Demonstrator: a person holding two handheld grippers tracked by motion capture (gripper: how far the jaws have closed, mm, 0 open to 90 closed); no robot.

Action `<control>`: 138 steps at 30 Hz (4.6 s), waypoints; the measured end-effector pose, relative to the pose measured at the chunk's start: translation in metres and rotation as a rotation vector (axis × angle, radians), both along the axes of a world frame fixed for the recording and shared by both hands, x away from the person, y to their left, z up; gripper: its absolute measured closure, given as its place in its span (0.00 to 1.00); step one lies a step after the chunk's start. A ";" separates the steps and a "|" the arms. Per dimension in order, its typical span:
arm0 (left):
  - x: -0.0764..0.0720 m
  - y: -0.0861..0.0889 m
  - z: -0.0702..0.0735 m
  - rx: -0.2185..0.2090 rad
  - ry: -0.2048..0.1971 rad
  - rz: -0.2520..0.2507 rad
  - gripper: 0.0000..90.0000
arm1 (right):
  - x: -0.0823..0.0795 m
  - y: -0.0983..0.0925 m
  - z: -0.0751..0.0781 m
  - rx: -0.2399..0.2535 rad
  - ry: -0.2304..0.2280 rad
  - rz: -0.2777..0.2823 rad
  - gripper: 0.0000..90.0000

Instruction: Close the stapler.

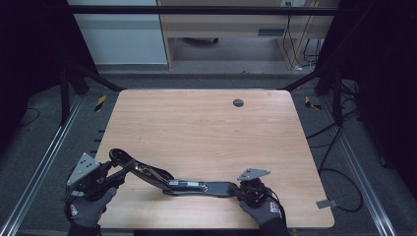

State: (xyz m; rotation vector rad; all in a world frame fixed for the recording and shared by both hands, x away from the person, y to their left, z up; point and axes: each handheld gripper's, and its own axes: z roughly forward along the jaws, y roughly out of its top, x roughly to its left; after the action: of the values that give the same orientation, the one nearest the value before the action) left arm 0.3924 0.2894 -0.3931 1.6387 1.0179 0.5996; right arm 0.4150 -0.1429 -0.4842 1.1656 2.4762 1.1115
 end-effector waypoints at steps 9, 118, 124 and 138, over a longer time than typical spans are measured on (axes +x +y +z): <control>0.000 -0.002 0.002 0.004 0.002 -0.006 0.62 | 0.000 0.001 -0.001 -0.007 0.002 0.005 1.00; 0.001 -0.071 0.026 0.138 -0.100 -0.109 0.65 | 0.001 0.002 -0.002 0.005 -0.005 0.003 1.00; 0.000 -0.075 0.026 0.153 -0.103 -0.110 0.65 | 0.002 0.002 -0.002 0.006 -0.005 0.004 1.00; 0.000 -0.084 0.027 0.178 -0.115 -0.118 0.64 | 0.001 0.002 -0.002 0.008 -0.001 0.001 1.00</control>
State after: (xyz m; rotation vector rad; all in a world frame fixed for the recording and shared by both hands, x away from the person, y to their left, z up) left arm 0.3923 0.2056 -0.3659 1.7840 0.7972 0.7129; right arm 0.4164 -0.1413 -0.4865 1.1658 2.4746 1.1236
